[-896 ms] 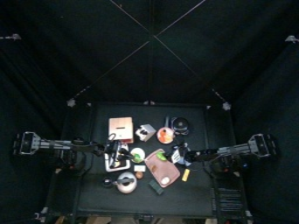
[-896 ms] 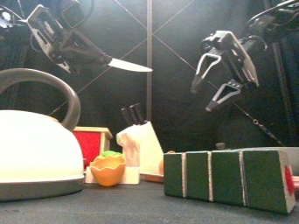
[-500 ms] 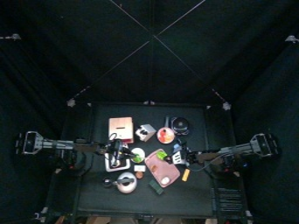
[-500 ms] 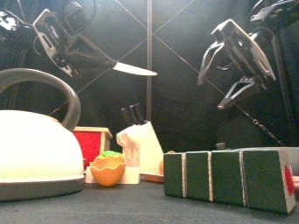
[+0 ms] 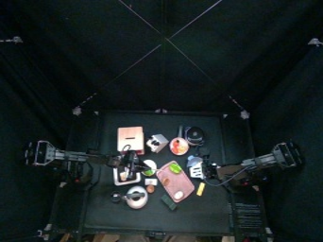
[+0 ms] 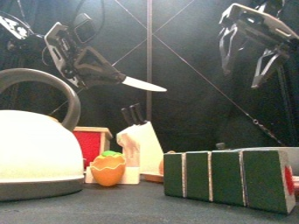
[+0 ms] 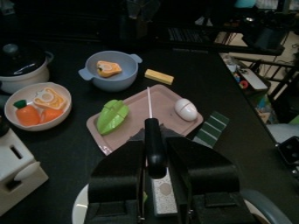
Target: Grab knife with other hand
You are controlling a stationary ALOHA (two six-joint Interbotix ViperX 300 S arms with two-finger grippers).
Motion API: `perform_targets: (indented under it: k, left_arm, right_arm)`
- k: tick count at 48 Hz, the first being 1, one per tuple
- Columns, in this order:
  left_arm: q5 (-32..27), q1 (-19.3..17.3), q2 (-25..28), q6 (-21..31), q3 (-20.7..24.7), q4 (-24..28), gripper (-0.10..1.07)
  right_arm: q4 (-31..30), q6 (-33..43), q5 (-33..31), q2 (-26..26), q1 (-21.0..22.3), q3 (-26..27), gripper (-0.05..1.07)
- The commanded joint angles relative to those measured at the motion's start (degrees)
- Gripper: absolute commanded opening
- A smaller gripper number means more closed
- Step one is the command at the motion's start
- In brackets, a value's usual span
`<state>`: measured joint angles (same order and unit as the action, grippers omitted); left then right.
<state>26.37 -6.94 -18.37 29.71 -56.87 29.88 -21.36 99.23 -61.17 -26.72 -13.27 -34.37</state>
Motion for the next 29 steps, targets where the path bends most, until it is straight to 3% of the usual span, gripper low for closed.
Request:
perform_targets:
  k: [1,9,14,20,29]
  left_arm:
    - [1.9,-0.1,1.0,-0.5,2.1,-0.3,0.54]
    - [4.0,-0.1,3.8,-0.7,3.8,0.0,0.54]
    - [5.4,-0.1,6.0,-1.4,5.3,0.3,0.54]
    - [8.1,-0.1,8.2,-2.4,6.4,0.0,0.54]
    - [12.6,-0.2,10.7,-2.9,7.8,-0.7,0.54]
  right_arm:
    - [4.8,-4.3,-1.1,-2.5,1.3,2.3,0.98]
    - [14.1,-15.7,-1.6,-3.5,9.1,1.8,0.98]
    - [16.5,-27.2,1.5,-3.3,12.9,1.8,0.98]
    - [17.9,-42.3,12.8,-4.0,15.1,-0.3,0.98]
    - [22.7,-54.8,33.0,-2.3,17.1,-5.4,0.98]
